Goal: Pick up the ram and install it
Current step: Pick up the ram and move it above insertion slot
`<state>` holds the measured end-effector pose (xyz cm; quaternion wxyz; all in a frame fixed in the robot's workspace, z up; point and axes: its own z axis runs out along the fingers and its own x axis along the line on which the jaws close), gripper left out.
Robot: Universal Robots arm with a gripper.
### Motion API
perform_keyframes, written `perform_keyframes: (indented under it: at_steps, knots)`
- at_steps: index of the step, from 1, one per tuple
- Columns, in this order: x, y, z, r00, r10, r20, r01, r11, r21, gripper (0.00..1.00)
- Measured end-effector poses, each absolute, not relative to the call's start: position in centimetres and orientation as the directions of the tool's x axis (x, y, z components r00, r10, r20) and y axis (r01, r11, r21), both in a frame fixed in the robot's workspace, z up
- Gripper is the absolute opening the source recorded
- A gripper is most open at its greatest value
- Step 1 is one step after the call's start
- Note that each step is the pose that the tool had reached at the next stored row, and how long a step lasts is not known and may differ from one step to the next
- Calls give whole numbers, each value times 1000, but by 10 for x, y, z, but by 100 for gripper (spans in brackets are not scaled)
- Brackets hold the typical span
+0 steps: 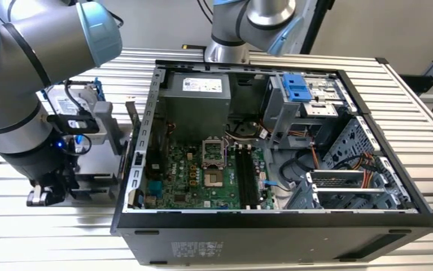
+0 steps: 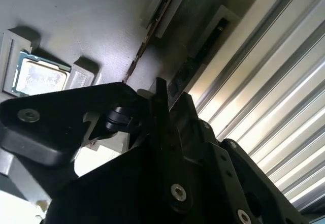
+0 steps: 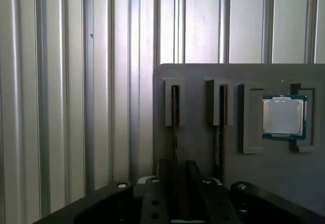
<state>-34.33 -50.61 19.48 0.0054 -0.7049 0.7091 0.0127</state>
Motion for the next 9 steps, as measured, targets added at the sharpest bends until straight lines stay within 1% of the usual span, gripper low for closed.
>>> perform_keyframes:
  at_steps: [5,9]
  knots:
    - [-343,-506,195,-6,-1000,-26,-1000,6,10,0]
    - [-343,-506,206,-6,-1000,-26,-1000,6,10,0]
